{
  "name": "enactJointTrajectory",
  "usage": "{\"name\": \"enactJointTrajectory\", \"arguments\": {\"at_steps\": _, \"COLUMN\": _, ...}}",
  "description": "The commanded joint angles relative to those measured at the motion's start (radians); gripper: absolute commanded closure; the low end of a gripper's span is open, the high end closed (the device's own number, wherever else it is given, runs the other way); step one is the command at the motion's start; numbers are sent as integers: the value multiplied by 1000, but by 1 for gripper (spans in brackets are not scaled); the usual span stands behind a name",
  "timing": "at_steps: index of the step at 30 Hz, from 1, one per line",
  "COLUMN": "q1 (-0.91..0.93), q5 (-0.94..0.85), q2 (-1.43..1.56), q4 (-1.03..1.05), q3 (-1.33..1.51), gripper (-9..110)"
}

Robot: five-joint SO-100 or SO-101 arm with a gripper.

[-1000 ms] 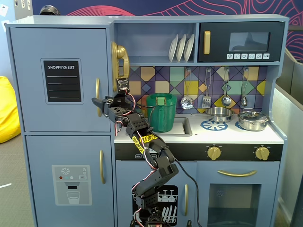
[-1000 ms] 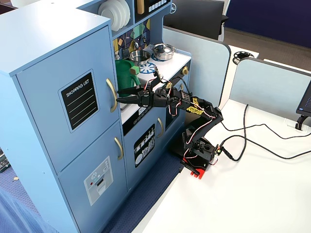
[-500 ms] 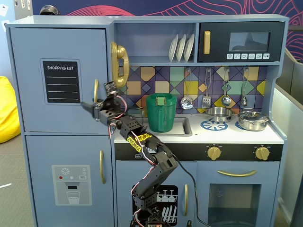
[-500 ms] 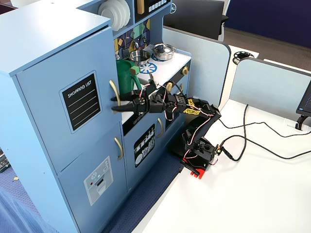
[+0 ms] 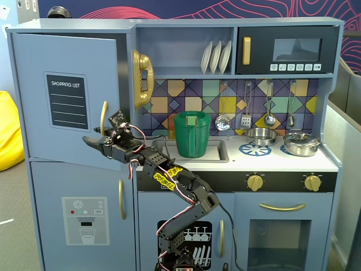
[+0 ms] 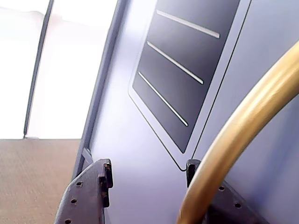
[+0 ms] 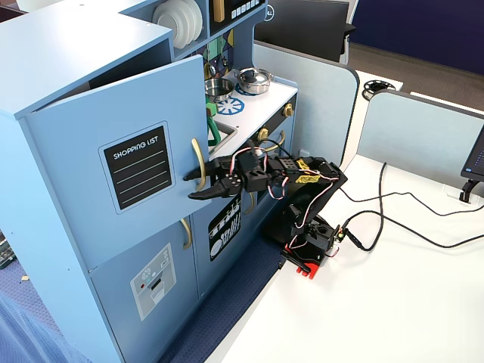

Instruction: Open the left cabinet door

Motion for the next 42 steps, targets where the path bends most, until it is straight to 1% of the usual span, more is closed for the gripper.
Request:
{"name": "enactJointTrajectory", "arguments": {"at_steps": 1, "q1": 34, "q5": -9, "q2": 127, "q4": -14, "q3": 37, "gripper": 90}}
{"name": "enactJointTrajectory", "arguments": {"at_steps": 10, "q1": 190, "q5": 23, "q2": 390, "q4": 149, "q3": 126, "gripper": 90}}
{"name": "enactJointTrajectory", "arguments": {"at_steps": 15, "q1": 299, "q5": 54, "q2": 489, "q4": 238, "q3": 120, "gripper": 91}}
{"name": "enactJointTrajectory", "arguments": {"at_steps": 20, "q1": 428, "q5": 118, "q2": 511, "q4": 313, "q3": 104, "gripper": 91}}
{"name": "enactJointTrajectory", "arguments": {"at_steps": 24, "q1": 485, "q5": 101, "q2": 463, "q4": 304, "q3": 144, "gripper": 91}}
{"name": "enactJointTrajectory", "arguments": {"at_steps": 27, "q1": 468, "q5": 100, "q2": 411, "q4": 250, "q3": 170, "gripper": 91}}
{"name": "enactJointTrajectory", "arguments": {"at_steps": 32, "q1": 367, "q5": 57, "q2": 348, "q4": 158, "q3": 202, "gripper": 91}}
{"name": "enactJointTrajectory", "arguments": {"at_steps": 42, "q1": 141, "q5": -48, "q2": 333, "q4": 83, "q3": 213, "gripper": 92}}
